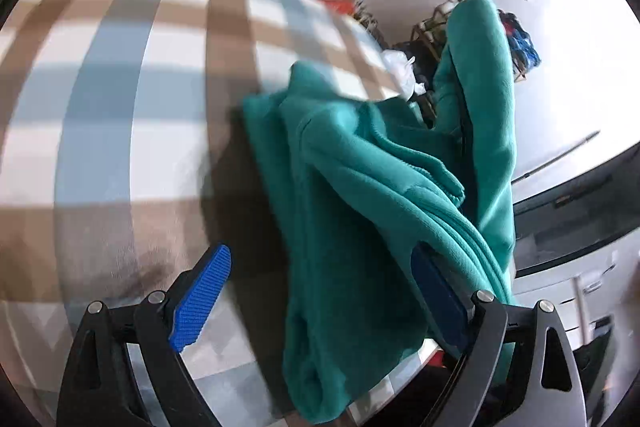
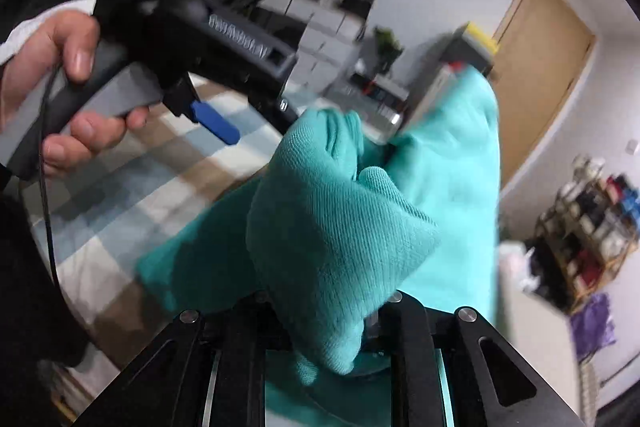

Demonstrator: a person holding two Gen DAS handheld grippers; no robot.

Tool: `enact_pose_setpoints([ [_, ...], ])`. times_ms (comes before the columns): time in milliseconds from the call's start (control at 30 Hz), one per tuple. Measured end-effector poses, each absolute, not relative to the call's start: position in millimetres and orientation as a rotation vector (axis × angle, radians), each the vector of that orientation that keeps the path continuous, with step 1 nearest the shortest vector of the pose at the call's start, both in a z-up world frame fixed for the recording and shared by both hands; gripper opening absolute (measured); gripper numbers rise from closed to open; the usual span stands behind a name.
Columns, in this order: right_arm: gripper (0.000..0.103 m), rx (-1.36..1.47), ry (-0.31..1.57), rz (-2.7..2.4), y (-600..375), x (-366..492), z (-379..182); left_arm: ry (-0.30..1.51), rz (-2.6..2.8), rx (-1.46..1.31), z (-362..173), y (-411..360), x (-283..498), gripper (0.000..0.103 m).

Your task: Fold large clothes

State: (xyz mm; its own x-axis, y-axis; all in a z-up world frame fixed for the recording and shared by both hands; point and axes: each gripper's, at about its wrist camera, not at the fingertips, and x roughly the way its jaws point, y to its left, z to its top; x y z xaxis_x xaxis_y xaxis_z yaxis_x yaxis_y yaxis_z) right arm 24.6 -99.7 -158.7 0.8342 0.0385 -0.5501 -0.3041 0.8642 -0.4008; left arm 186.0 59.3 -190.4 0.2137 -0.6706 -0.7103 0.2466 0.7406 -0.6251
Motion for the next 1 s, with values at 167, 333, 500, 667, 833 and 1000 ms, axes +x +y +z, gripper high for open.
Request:
enact_pose_setpoints([
  [167,0.027,-0.483,0.59,0.207,-87,22,-182,1.268,-0.68,-0.469,-200,61,182,0.089],
  [333,0.037,-0.376,0.637,0.256,-89,23,-184,1.272,-0.672,-0.451,-196,58,193,0.089],
  [500,0.039,-0.18,0.688,0.393,-105,24,-176,1.147,-0.435,-0.495,-156,114,178,0.089],
  [667,0.039,-0.098,0.699,0.439,-114,25,-173,0.978,-0.655,-0.408,-64,76,162,0.09],
  [833,0.039,-0.09,0.713,0.443,-112,27,-175,1.109,-0.907,-0.075,-33,-49,186,0.09],
  [1000,0.039,-0.099,0.708,0.466,-116,32,-173,1.365,-0.842,-0.035,-84,-107,240,0.089],
])
